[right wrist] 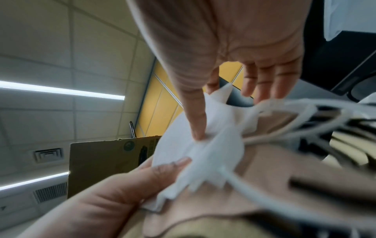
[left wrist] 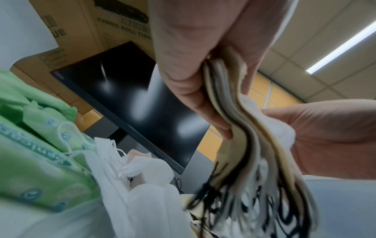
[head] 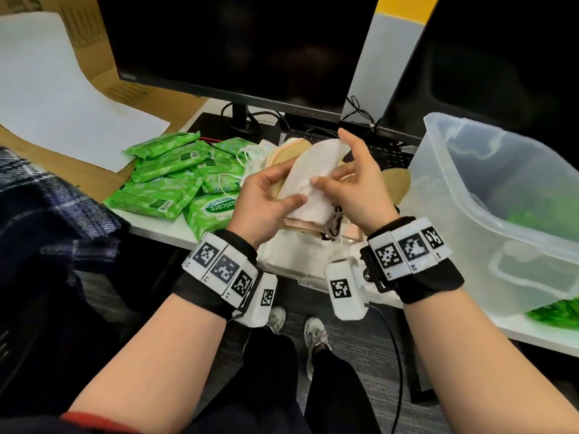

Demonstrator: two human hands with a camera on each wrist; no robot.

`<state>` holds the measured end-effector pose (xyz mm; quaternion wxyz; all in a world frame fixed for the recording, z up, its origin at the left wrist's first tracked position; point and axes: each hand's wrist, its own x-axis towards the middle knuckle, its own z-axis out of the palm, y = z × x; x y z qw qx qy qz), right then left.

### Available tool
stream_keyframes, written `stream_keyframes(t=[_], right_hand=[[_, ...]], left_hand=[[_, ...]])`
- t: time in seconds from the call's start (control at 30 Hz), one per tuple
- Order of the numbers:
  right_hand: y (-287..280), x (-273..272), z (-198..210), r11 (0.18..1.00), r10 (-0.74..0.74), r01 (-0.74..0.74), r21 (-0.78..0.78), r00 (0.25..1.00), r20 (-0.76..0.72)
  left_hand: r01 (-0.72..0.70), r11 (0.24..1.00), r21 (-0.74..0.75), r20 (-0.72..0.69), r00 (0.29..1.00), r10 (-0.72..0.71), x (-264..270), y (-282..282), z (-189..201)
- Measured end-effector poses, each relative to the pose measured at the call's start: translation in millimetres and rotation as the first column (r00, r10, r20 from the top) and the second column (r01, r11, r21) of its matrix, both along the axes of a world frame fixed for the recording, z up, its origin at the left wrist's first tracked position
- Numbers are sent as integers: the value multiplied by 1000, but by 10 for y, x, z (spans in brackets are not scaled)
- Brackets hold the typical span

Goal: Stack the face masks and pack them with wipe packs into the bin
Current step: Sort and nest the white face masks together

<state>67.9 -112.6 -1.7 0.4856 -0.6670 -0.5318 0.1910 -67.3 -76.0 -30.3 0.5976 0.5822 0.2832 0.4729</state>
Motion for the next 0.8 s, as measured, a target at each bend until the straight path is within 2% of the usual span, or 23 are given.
stream_keyframes(t=[0.07, 0.13, 0.3, 0.53, 0.63, 0.8], right_hand=[[-15, 43, 26, 996, -65, 73, -59, 991, 119], [-33, 66, 22, 996, -75, 84, -43, 980, 184], [-68, 70, 10, 987, -30, 9, 159, 991, 129], [-31, 88, 8, 983, 90, -108, 147, 988, 127], [-13, 93, -6, 986, 118, -135, 100, 980, 161], [8, 134, 26, 996, 11, -23, 90, 991, 130]], left_hand=[[-9, 999, 45, -3, 1000, 9, -8, 9, -15], [-30, 996, 86, 6, 1000, 30, -23, 36, -39], [-63, 988, 141, -24, 997, 67, -62, 108, -65], [-60, 997, -40, -96, 994, 56, -81, 171, -65], [-75, 994, -79, -74, 995, 69, -70, 169, -36], [-165, 980, -115, -47, 986, 161, -134, 223, -14]])
